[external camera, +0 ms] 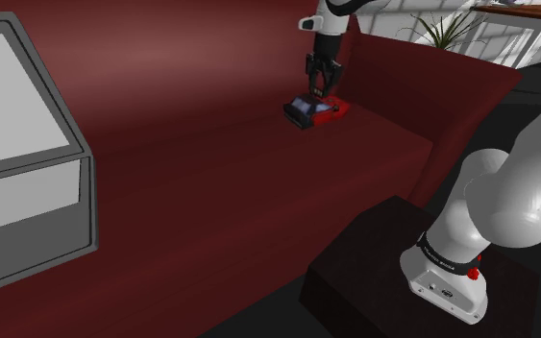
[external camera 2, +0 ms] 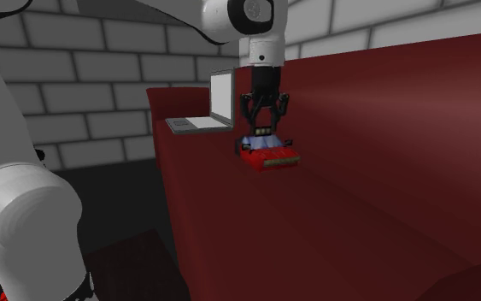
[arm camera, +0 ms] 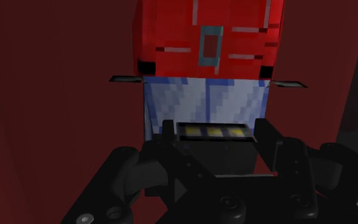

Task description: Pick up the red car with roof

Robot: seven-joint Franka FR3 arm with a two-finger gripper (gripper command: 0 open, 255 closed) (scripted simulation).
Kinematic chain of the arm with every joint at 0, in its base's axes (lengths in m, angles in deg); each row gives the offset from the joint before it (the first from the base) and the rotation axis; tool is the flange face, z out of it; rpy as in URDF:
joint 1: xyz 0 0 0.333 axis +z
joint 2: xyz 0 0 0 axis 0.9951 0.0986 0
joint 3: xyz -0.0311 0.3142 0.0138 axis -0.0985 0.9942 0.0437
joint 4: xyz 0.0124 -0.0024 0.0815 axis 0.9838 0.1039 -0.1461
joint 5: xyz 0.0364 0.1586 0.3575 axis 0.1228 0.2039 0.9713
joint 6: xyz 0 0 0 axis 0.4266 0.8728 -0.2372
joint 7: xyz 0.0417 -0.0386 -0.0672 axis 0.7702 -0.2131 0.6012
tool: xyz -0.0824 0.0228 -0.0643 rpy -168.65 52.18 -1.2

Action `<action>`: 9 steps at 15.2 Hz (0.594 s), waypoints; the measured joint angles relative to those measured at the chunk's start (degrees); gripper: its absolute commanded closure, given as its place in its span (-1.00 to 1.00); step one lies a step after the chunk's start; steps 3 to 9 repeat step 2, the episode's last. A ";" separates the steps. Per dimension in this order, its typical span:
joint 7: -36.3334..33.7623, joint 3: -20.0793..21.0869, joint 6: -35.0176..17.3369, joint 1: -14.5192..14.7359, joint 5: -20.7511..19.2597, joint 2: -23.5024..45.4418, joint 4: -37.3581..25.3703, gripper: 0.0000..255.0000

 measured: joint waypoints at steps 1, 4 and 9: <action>0.00 0.03 0.75 0.04 0.06 0.13 -0.87 1.00; -0.01 0.05 1.22 0.03 0.01 -0.01 -1.20 1.00; -0.01 0.05 1.22 0.03 0.01 -0.01 -1.20 1.00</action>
